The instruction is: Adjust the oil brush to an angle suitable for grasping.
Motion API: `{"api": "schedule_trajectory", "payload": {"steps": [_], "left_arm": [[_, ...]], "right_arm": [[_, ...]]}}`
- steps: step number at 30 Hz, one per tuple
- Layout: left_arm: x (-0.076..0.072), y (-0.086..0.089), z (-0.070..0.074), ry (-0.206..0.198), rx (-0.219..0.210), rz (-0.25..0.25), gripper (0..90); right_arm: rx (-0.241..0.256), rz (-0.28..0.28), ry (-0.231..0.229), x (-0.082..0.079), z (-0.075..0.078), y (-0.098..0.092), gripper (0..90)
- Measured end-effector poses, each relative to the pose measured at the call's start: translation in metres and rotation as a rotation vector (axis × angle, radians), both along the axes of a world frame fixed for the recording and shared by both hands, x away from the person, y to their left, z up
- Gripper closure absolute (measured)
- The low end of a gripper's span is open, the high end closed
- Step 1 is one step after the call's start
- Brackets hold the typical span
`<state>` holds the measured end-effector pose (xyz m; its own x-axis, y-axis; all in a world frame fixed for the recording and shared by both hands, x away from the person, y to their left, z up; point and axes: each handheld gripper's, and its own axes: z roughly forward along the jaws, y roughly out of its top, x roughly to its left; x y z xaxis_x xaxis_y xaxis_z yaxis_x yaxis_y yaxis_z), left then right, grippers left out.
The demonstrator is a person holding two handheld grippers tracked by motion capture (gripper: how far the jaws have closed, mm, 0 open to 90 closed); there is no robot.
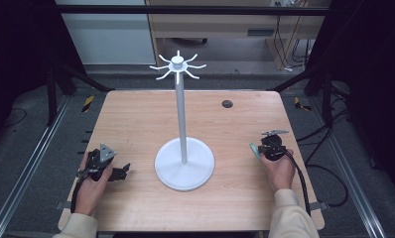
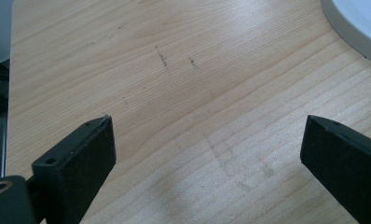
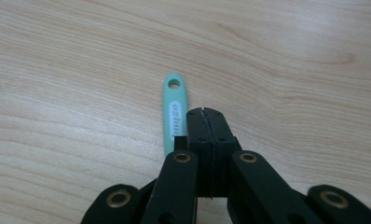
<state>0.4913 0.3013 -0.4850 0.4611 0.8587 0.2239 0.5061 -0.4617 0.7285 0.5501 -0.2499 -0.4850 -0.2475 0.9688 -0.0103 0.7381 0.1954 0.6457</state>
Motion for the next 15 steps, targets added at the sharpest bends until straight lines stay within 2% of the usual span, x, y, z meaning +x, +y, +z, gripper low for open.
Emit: {"api": "schedule_trajectory", "payload": {"steps": [9,15], "left_arm": [[0.0001,-0.0007,-0.0005,0.003,0.004,-0.002,2.8],[0.0001,-0.0003,-0.0004,0.003,0.003,-0.001,2.8]], "right_arm": [[-0.003,0.001,0.012,0.0006,-0.0021,-0.0004,90.0],[0.030,0.069,0.024,-0.0027,-0.0014,0.0047,90.0]]}}
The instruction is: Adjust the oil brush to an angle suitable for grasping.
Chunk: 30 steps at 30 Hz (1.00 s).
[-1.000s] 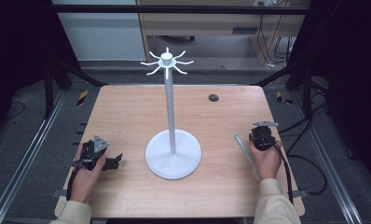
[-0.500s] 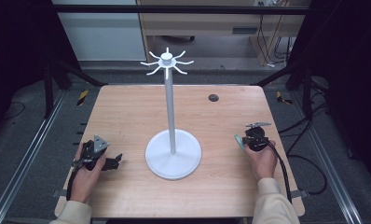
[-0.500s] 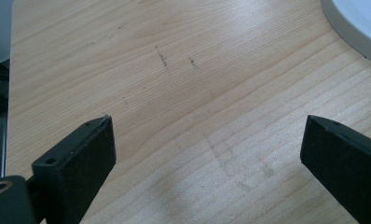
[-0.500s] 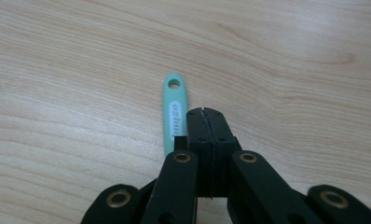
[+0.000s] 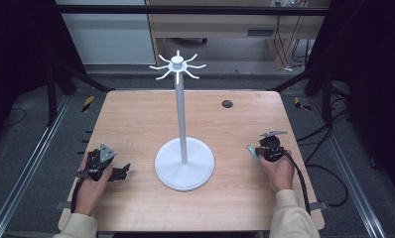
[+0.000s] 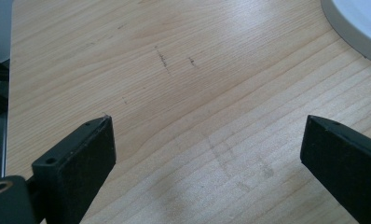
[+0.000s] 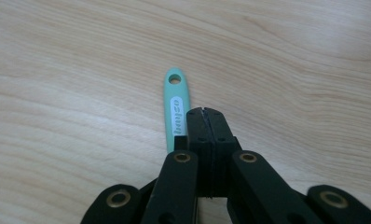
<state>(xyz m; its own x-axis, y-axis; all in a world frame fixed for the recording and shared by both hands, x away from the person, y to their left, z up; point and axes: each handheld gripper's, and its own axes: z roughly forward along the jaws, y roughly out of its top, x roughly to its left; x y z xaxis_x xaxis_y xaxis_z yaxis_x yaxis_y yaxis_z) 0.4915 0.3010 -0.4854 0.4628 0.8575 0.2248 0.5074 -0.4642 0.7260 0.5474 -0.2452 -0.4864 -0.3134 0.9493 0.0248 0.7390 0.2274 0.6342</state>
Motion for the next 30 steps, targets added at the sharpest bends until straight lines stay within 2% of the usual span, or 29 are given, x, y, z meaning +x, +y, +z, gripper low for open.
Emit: {"api": "schedule_trajectory", "payload": {"steps": [10,14,20,25,28,30], "left_arm": [[0.000,-0.001,0.000,0.000,0.003,-0.005,2.8],[0.000,0.000,0.001,-0.001,0.004,-0.001,2.8],[-0.001,0.000,0.001,-0.001,0.008,-0.002,2.8],[-0.001,0.000,0.000,0.002,0.012,0.001,2.8],[-0.001,0.000,0.001,0.001,0.011,0.002,2.8],[-0.001,0.001,0.001,-0.004,0.008,0.004,2.8]], "right_arm": [[0.017,0.122,0.032,-0.009,0.002,0.018,90.0],[0.012,0.155,0.045,-0.014,0.003,0.025,90.0],[-0.009,0.166,0.032,-0.016,0.005,0.029,90.0],[-0.036,0.188,0.004,-0.021,0.018,0.031,90.0],[-0.037,0.200,0.011,-0.024,0.023,0.032,90.0],[-0.066,0.219,0.020,-0.029,0.028,0.031,89.1]]}}
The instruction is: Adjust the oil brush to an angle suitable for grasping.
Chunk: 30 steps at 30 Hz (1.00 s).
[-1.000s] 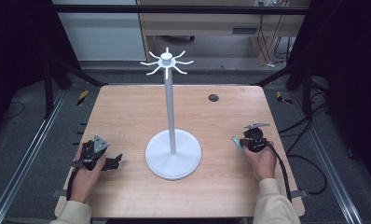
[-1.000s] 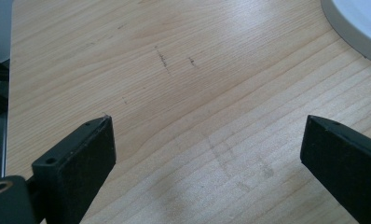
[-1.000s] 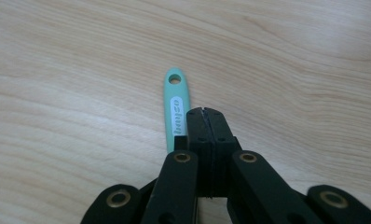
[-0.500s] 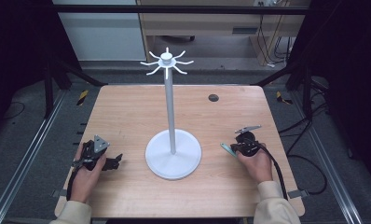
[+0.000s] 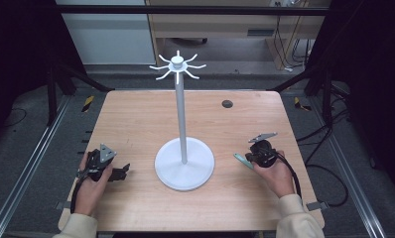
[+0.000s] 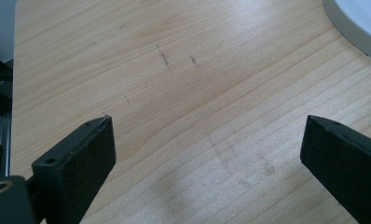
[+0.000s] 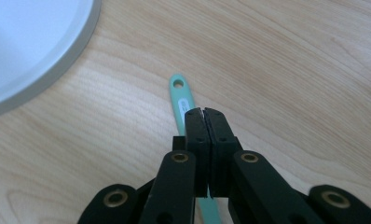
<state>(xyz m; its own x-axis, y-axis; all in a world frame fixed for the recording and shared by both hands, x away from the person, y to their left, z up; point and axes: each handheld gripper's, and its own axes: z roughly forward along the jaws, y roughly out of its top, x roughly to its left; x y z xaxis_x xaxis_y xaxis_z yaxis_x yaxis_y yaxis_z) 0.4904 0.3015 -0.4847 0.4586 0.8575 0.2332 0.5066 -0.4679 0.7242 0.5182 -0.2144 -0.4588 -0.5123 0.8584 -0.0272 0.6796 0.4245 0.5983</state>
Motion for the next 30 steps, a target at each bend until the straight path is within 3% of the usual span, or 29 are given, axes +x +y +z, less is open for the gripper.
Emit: {"api": "schedule_trajectory", "payload": {"steps": [5,15,25,30], "left_arm": [[0.000,0.000,0.000,0.002,0.000,0.001,2.8],[0.000,0.000,0.000,0.001,0.001,0.001,2.8],[0.000,0.000,0.000,0.004,0.003,0.000,2.8],[0.000,0.000,-0.001,0.005,0.005,-0.003,2.8]], "right_arm": [[-0.021,0.012,0.009,-0.003,0.008,-0.002,88.7],[-0.105,0.063,0.101,-0.011,0.023,-0.004,88.0],[-0.154,0.105,0.133,-0.014,0.028,-0.005,84.2],[-0.149,0.130,0.138,-0.013,0.031,-0.005,79.9]]}}
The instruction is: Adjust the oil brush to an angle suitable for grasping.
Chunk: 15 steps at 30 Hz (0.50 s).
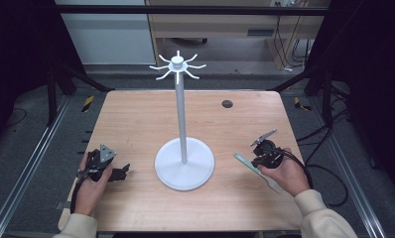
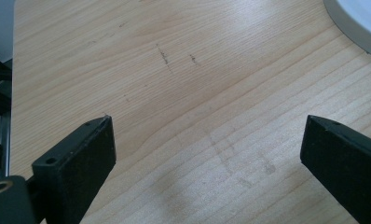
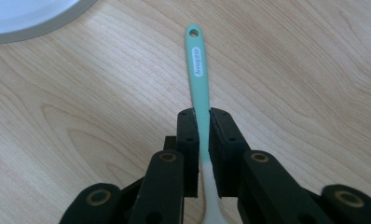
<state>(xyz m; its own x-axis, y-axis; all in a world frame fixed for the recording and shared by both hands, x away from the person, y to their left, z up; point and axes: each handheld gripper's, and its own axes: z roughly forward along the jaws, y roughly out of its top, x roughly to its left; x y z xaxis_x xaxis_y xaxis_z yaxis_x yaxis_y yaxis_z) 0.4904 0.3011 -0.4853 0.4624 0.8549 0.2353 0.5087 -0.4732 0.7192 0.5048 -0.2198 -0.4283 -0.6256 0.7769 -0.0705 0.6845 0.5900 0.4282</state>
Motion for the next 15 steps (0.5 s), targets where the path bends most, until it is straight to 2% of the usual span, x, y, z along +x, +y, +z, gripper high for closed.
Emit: {"api": "schedule_trajectory", "payload": {"steps": [10,15], "left_arm": [[0.0000,0.0003,0.0000,0.001,0.000,0.003,2.8],[0.0000,0.0000,0.0000,0.003,0.002,0.002,2.8]], "right_arm": [[-0.017,0.006,0.034,0.0028,-0.0017,-0.0043,74.2],[-0.029,0.006,0.054,0.0033,-0.0041,-0.0057,74.2]]}}
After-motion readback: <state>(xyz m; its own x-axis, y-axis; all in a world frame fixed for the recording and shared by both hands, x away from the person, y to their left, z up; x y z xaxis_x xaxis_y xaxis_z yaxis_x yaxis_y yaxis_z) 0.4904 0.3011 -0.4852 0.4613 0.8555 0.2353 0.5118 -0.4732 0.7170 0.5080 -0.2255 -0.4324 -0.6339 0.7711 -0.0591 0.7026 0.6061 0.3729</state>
